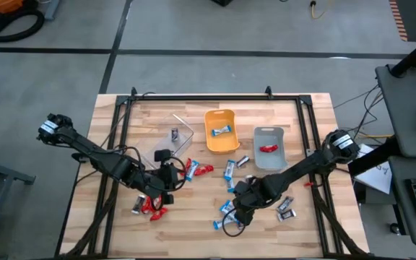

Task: Organize candy in baskets
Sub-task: Put the white chocolate into the yellow bin

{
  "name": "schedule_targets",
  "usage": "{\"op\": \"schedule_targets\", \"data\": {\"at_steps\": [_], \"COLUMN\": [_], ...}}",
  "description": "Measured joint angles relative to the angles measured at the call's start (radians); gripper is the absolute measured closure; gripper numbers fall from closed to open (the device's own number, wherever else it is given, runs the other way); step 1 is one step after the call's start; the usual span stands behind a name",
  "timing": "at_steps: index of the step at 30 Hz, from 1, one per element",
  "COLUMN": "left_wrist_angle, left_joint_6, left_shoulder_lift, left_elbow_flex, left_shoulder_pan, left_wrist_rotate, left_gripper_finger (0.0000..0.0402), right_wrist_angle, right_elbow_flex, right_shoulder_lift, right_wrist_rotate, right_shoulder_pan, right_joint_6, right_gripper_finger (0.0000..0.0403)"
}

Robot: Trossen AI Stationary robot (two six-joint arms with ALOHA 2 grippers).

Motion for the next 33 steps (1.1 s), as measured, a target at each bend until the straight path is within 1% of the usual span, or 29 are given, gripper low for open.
{"op": "schedule_targets", "data": {"at_steps": [4,10,15,23,27,33], "left_wrist_angle": [0.000,0.000,-0.001,0.001,0.001,0.001], "left_joint_6": [0.000,0.000,0.000,-0.001,-0.001,-0.001], "left_shoulder_lift": [0.000,0.000,0.000,0.000,0.000,0.000], "left_elbow_flex": [-0.001,-0.002,-0.011,-0.022,-0.023,-0.023], "left_shoulder_pan": [0.000,0.000,0.000,0.000,0.000,0.000], "left_wrist_rotate": [0.000,0.000,0.000,0.000,0.000,0.000], "left_gripper_finger": [0.0290,0.0290,0.0290,0.0290,0.0290,0.0290], "right_wrist_angle": [0.015,0.100,0.102,0.110,0.108,0.105], "right_elbow_flex": [0.001,0.003,0.004,0.007,0.007,0.006], "right_shoulder_lift": [0.008,0.029,0.090,0.125,0.125,0.118], "right_wrist_rotate": [0.000,0.002,0.001,0.004,0.008,0.013], "right_shoulder_pan": [0.003,0.006,0.007,0.007,0.007,0.006], "right_joint_6": [0.003,0.003,0.000,-0.007,-0.011,-0.020], "right_gripper_finger": [0.0211,0.0211,0.0211,0.0212,0.0230,0.0278]}}
